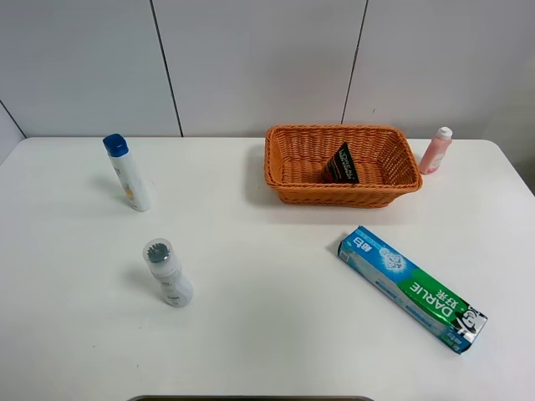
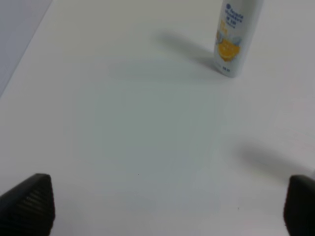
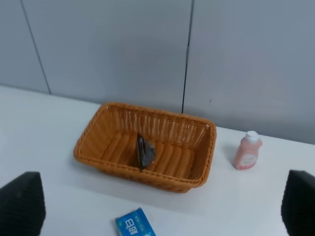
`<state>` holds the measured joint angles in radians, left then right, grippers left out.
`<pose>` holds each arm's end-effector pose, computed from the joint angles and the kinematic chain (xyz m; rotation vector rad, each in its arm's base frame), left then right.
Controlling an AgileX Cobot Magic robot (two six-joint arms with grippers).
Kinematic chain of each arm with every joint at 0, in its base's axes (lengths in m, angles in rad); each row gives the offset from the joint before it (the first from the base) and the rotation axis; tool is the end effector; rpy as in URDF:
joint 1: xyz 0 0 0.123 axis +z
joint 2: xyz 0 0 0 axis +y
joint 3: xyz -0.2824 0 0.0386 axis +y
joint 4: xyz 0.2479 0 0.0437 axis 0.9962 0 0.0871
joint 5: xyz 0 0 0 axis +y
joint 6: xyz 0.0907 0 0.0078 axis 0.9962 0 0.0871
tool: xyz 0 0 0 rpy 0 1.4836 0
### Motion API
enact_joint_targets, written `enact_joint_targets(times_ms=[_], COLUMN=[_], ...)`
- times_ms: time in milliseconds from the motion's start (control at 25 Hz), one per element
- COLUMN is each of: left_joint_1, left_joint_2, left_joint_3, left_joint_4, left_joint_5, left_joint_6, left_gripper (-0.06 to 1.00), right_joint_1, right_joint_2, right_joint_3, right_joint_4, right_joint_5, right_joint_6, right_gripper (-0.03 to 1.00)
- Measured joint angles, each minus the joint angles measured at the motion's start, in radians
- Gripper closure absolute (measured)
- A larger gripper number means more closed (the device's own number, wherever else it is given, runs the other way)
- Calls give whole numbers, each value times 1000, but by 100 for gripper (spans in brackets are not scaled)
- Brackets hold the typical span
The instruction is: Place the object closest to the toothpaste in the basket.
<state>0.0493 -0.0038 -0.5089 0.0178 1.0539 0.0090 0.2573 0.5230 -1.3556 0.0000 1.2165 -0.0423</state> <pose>-0.0063 0.0011 0.2802 -0.0417 2.0247 0.0581 -0.0037 -0.0010 0.4835 -0.2791 1.8492 0.1485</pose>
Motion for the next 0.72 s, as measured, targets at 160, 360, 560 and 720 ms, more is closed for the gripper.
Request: enact_joint_targets(times_ms=[160,360,560,720], left_joint_1=[0,0,0,0], left_joint_2=[0,0,0,0], left_joint_3=[0,0,0,0], left_joint_4=[0,0,0,0], left_joint_5=[0,0,0,0], left_joint_6=[0,0,0,0], left_gripper=[0,0,0,0], right_joint_1=[-63,-214,-283,-284], right_joint_2=[-148,-295,-396,-463], right_joint_3=[106,277,456,587], right_joint_4=[-24,-35,-22,-22], right_joint_5=[0,1,1,3], right_joint_6=[24,-3,23,31], right_gripper=[-2,-2,-2,-2])
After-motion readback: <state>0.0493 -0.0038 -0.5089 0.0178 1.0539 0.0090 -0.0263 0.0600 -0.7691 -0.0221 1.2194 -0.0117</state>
